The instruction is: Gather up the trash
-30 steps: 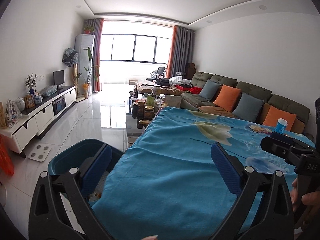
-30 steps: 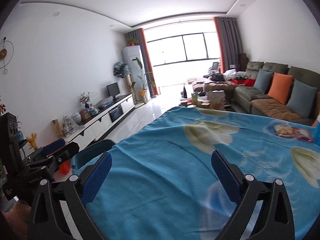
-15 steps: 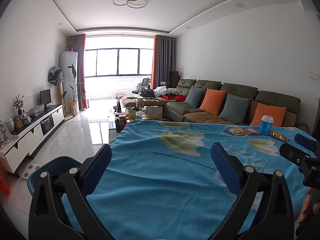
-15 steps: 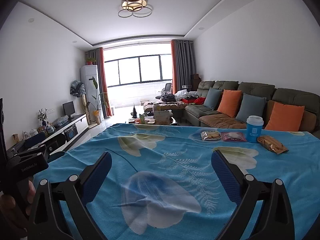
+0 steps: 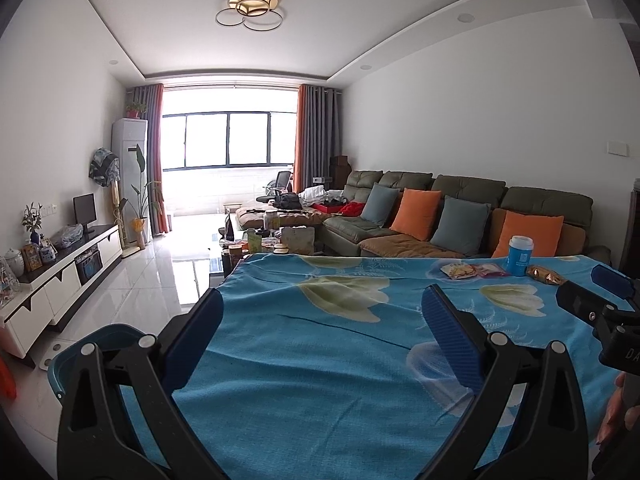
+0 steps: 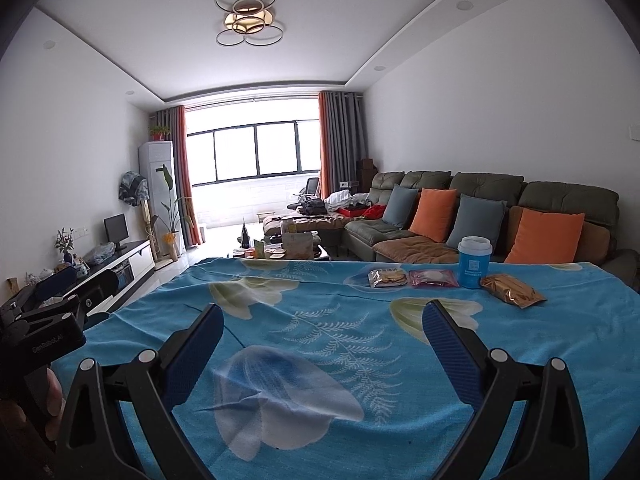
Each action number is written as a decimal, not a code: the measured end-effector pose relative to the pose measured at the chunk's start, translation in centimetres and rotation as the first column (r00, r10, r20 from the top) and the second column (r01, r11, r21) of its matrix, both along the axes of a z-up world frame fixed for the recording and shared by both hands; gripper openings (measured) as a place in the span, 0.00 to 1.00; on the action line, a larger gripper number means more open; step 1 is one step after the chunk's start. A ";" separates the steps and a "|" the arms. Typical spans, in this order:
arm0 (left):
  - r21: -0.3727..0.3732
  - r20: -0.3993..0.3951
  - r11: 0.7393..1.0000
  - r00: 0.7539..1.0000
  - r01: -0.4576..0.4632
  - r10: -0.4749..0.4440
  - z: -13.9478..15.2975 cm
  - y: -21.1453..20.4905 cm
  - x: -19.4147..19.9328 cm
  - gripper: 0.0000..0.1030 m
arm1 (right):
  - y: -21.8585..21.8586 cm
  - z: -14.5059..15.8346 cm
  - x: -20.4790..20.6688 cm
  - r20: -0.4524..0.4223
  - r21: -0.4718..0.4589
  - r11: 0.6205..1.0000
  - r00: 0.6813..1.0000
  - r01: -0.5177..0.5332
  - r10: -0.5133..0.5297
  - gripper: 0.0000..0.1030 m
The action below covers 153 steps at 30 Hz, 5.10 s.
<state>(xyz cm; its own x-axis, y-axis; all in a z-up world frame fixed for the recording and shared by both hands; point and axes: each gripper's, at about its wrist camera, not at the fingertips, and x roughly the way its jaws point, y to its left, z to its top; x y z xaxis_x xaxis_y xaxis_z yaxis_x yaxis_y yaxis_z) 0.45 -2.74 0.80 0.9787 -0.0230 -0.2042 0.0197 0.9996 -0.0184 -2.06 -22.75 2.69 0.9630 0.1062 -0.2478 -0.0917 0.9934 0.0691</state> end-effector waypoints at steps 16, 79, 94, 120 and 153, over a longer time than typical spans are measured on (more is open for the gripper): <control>0.012 0.036 1.000 0.999 -0.002 0.002 0.0 -0.3 -0.6 0.95 | -0.3 0.4 -0.2 0.011 0.009 1.000 1.000 0.027 -0.027 0.93; 0.027 0.038 0.999 0.999 -0.026 0.025 -0.3 0.7 -1.0 0.95 | -0.1 0.7 -0.1 0.023 0.011 1.000 0.999 0.025 -0.025 0.93; 0.029 0.035 0.999 0.999 -0.026 0.025 -0.4 0.6 -0.9 0.95 | -0.1 0.6 -0.1 0.026 0.013 1.000 0.999 0.027 -0.027 0.93; 0.029 0.030 0.999 0.999 -0.025 0.025 -0.5 0.9 -0.8 0.95 | 0.2 0.6 -0.2 0.030 0.013 1.000 0.999 0.020 -0.020 0.93; 0.029 0.022 0.999 0.999 -0.026 0.025 -0.8 0.8 -0.8 0.95 | 0.3 0.6 -0.2 0.032 0.012 1.000 0.999 0.025 -0.026 0.93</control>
